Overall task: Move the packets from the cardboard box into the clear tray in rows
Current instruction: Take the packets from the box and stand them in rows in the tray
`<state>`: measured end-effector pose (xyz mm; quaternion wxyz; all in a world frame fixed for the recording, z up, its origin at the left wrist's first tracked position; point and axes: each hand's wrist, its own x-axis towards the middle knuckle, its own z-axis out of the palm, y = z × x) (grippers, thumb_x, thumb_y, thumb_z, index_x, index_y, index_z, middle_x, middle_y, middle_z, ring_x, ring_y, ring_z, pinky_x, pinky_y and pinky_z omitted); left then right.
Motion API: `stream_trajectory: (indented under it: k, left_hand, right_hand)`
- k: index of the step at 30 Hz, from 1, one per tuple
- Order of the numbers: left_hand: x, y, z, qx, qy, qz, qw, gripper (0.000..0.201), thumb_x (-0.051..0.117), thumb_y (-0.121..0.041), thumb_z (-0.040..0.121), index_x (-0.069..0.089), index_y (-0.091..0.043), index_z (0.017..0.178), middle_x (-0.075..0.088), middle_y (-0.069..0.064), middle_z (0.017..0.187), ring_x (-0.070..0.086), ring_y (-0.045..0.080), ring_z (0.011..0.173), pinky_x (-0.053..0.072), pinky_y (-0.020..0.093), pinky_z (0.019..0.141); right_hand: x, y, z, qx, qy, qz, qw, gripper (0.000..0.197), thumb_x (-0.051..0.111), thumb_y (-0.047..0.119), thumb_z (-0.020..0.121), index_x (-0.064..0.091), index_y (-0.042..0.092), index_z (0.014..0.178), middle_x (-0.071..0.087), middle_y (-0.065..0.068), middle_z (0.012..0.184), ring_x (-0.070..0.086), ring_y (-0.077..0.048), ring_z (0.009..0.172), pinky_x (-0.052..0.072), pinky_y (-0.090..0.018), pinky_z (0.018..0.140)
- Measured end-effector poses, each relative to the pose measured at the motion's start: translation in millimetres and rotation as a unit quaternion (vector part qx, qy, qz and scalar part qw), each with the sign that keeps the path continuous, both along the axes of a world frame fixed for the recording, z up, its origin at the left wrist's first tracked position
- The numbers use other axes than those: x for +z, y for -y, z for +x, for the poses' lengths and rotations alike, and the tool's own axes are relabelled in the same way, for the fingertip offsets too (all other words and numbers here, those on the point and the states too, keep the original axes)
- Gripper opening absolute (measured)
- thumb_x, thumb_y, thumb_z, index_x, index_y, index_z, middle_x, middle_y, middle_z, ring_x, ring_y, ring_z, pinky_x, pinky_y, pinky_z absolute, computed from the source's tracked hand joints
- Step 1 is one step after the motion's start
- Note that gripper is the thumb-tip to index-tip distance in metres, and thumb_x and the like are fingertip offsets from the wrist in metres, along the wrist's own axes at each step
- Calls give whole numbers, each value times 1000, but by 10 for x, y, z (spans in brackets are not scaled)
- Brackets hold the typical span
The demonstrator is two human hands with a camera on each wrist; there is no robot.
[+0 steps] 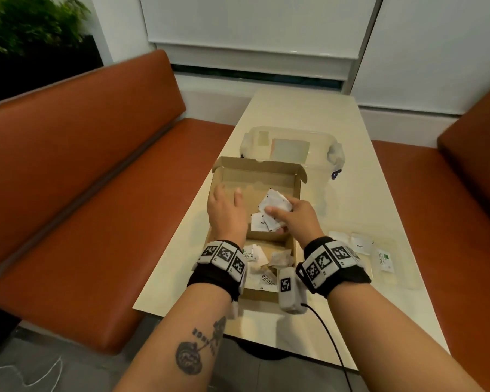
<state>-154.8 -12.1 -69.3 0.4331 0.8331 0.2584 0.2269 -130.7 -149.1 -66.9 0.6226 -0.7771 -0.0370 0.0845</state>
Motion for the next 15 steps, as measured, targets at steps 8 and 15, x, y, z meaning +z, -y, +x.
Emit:
stream_trajectory:
  k: [8,15]
  left_hand:
    - [78,951,165,-136,-11,-220,966,50,36,-54,96,52,-15,123,56,4,119,50,17,101,38,32,87]
    - [43,1614,109,-221,-54,-486,844,37,39,-47,99,53,-23,124,64,4,106,66,25,95,59,42,73]
  right_hand:
    - [42,721,-39,-37,19,42,998,16,70,15,83,66,10,98,61,4,67,54,-7,54,46,-20,47]
    - [-33,1314,-63,-63,25,28,997,16,65,18,86,64,13,101,69,-2,85,65,-15,73,52,-26,61]
